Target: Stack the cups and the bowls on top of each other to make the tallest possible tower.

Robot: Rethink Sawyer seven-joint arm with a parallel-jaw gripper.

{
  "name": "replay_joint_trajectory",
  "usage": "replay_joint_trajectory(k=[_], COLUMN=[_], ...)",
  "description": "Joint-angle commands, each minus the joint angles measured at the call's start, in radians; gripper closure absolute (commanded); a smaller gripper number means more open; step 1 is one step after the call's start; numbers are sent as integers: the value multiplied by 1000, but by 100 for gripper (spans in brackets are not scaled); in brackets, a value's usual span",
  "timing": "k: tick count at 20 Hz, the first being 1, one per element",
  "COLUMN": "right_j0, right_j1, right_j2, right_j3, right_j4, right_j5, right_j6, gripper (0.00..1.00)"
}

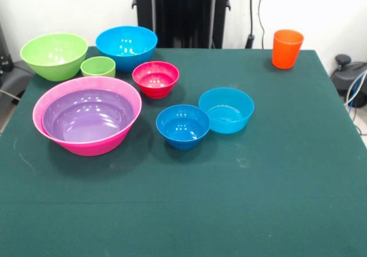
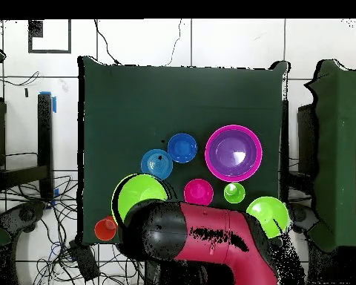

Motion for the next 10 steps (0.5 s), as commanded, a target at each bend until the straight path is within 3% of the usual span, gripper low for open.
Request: replay_joint_trajectory(k=[1,10], right_j0=[-53,-79], right_j1=[-17,-32], right_j2=[64,81], right_j3=[16,55], right_j4=[-1,-2], right_j5=[60,36], right_j6=[-249,-245], gripper=[100,100])
